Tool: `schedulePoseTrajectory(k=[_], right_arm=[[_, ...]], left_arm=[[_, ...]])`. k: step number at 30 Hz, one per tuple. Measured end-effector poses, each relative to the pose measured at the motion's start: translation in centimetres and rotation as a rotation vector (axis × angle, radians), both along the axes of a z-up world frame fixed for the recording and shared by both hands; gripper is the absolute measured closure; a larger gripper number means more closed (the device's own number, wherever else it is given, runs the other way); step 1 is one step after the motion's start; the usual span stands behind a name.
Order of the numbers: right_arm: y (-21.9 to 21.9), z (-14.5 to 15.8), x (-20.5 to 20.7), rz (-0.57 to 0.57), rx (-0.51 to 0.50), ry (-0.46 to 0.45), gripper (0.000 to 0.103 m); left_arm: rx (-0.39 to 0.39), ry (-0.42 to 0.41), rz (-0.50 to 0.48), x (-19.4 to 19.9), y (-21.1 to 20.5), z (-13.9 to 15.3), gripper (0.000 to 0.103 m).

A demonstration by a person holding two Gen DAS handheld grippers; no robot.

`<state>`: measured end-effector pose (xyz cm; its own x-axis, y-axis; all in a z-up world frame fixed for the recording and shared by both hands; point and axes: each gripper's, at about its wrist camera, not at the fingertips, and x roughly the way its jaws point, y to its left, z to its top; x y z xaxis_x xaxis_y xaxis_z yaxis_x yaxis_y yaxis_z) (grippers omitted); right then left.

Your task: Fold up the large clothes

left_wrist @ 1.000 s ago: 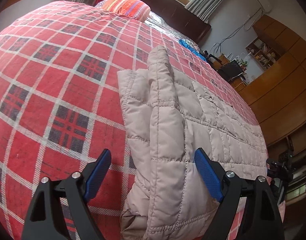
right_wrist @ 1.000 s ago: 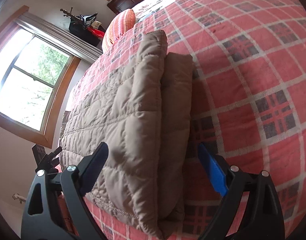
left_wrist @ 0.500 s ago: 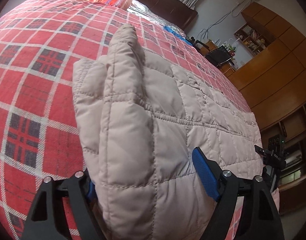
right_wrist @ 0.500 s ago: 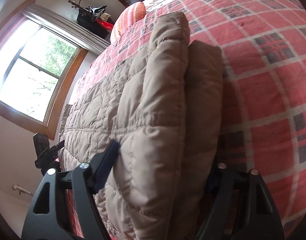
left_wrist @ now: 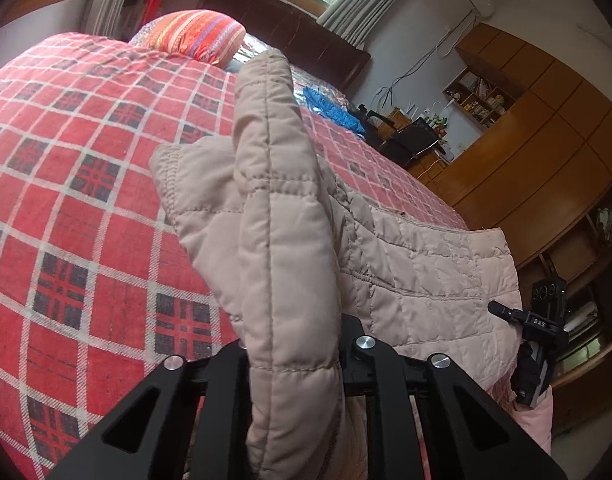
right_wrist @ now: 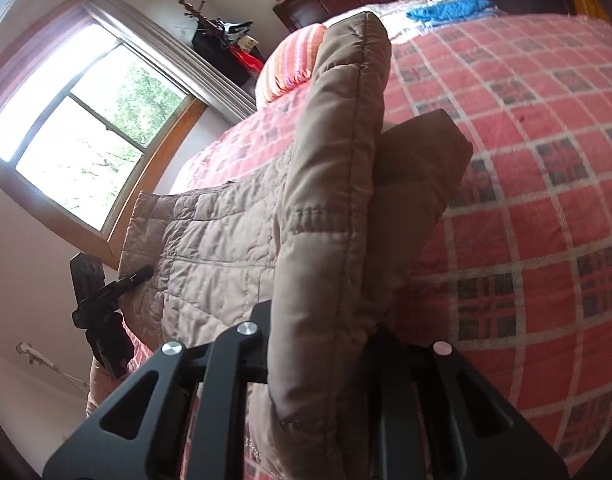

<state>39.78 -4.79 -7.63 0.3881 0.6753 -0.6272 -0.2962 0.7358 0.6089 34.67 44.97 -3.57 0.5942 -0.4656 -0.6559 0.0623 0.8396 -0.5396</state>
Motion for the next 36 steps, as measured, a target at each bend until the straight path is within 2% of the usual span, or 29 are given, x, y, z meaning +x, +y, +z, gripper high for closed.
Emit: schedulePoseTrajectory(k=[8,11,15,19,25,32,36], right_arm=[[0.1,7.1,-5.5,0.026,-0.036,-0.129,0.089],[0.1,9.2,-7.6,0.032,-0.049,-0.158,0.089],[-0.5,10.5,-12.2,0.043,-0.058,-0.173,0.089],[-0.5,9.6,-16.5,0.059,-0.075,-0.147,0.089],[-0.4,5.5,-20.5,0.077,-0.088,-0.073,0.089],[-1.0,-0.1,-21.3,0.050,-0.068,0.035,0.087],[-1.3,-2.6,-20.9,0.031,-0.038,0.095,0.085]], left_arm=[[0.028,-0.149,-0.043,-5.2,-1.8,7.0,0.089],[0.047,-0.198,-0.055,-8.2,-2.2,9.2,0.089],[0.022,-0.205,-0.066,-12.0,-2.3,10.4,0.088],[0.033,-0.172,-0.083,-15.6,-2.5,9.3,0.088],[0.068,-0.115,-0.099,-20.1,-3.0,6.2,0.087],[0.138,-0.045,-0.075,-21.8,-2.8,0.7,0.084],[0.100,0.007,-0.048,-22.1,-2.0,-2.3,0.078]])
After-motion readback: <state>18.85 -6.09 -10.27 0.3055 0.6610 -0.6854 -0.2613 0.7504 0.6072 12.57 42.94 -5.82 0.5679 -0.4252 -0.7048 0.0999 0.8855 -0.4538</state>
